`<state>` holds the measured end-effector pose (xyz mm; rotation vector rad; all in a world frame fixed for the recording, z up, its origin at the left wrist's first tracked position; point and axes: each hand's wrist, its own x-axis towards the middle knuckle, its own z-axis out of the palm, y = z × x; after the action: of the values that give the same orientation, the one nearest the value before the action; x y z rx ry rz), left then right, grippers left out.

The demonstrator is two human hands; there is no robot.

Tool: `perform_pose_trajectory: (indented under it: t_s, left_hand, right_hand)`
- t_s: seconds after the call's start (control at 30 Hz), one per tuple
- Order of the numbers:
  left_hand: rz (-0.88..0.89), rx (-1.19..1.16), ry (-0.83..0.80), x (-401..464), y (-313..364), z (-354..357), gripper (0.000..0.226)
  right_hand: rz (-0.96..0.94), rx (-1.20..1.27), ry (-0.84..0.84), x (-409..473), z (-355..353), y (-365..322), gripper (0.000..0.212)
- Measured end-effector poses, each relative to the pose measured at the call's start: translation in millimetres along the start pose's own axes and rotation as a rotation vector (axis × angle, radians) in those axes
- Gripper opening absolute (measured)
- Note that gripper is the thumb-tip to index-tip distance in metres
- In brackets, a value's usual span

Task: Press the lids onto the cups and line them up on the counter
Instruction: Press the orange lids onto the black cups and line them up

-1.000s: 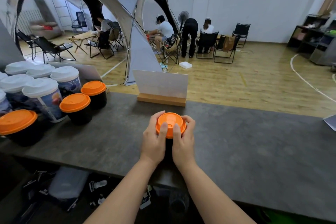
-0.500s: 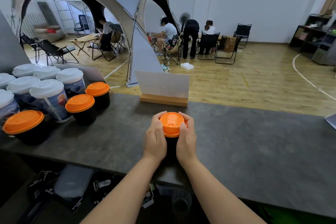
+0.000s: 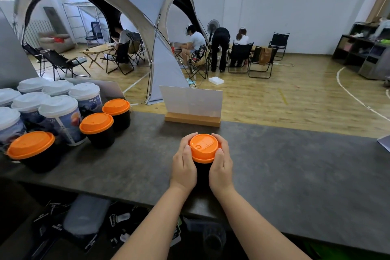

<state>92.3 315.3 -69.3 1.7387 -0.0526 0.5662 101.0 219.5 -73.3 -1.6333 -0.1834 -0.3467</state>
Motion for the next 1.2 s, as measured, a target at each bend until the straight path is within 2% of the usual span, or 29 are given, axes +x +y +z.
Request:
perform_pose_trajectory:
  t_s: [0.3, 0.47, 0.63, 0.73, 0.97, 1.1, 1.2]
  left_hand:
    - [-0.141, -0.18, -0.18, 1.3, 2.5, -6.7, 0.044]
    - [-0.139, -0.192, -0.145, 2.4, -4.2, -3.5, 0.045]
    - [-0.134, -0.187, -0.147, 3.1, -3.5, -3.4, 0.044]
    - [-0.149, -0.174, -0.164, 1.3, -4.5, -4.0, 0.043]
    - [-0.15, -0.182, -0.118, -0.4, -2.1, -4.1, 0.038]
    - [-0.117, -0.156, -0.043, -4.8, 1.7, -6.0, 0.034]
    - [-0.129, -0.093, -0.052, -5.1, -0.1, -7.6, 0.03]
  right_hand:
    - [-0.028, -0.024, 0.026, 0.8, 0.8, -0.3, 0.047]
    - [-0.021, -0.038, 0.04, 1.4, 1.5, 2.7, 0.038]
    - [-0.033, -0.074, 0.036, 2.2, 2.7, 6.6, 0.049]
    - [-0.026, -0.073, 0.029, 0.8, 2.0, 2.9, 0.044]
    - [0.027, -0.005, 0.007, 1.9, 0.2, -0.7, 0.039]
    - [0.032, 0.09, 0.081, 4.2, -1.8, 3.3, 0.034]
    - [0.047, 0.124, 0.083, 4.6, -1.0, 3.2, 0.029]
